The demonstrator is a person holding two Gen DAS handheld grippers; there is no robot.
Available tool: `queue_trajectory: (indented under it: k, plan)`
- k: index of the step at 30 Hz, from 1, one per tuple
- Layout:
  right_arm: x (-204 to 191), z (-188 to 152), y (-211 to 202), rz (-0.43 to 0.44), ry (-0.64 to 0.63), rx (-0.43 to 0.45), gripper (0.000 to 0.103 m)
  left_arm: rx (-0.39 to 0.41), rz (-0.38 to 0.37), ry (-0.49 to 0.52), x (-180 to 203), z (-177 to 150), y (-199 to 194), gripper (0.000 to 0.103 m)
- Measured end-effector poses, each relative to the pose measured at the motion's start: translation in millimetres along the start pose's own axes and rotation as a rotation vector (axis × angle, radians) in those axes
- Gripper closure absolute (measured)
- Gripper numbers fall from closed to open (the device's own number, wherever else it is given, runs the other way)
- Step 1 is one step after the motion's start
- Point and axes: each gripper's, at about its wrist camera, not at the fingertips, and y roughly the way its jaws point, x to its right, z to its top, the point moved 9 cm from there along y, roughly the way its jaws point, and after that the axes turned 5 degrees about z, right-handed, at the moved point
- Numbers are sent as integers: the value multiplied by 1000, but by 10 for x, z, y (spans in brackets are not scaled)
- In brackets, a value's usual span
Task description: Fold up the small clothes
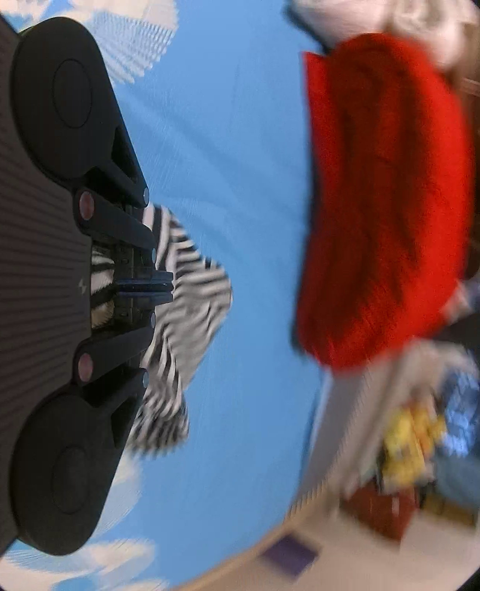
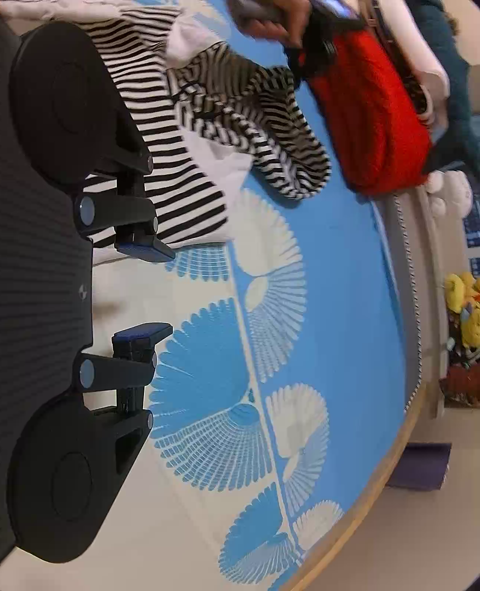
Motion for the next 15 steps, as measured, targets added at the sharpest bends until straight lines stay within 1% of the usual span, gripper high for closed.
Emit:
queue_trajectory:
  k: [2,4,6,7,8,9,10,11,12,13,14,15]
  plan:
    - [14,36,-78,6,21,18,65,63,-59,59,61,-256,-619,100]
    - [20,71,-165,18,41,39,65,98,-124,88,58,-635,-1211,101]
    - [26,96,-258,24,56,65,65,85,-163,102,7,-1173,-1776,101]
    - [27,105,-298,26,63,79,65,65,-164,104,-19,-1431,-1971,101]
    - [24,105,-324,27,69,86,65,32,-154,94,-109,-1708,-2132,101]
    - [15,101,-340,28,75,88,65,-35,-130,75,-243,-2016,-2258,100]
    - [-3,101,-353,34,79,91,65,-97,-98,65,-342,-2255,-2315,100]
    - [-24,100,-364,39,80,94,65,-146,-52,57,-455,-2430,-2385,100]
    - [-45,99,-377,43,79,98,65,-175,15,49,-587,-2546,-2463,100]
    - [-73,100,-392,49,78,104,65,-176,66,35,-674,-2563,-2537,99]
    - [-104,101,-410,56,76,109,65,-166,92,8,-742,-2530,-2588,99]
    - [-138,106,-422,64,72,115,65,-157,103,-42,-787,-2471,-2619,99]
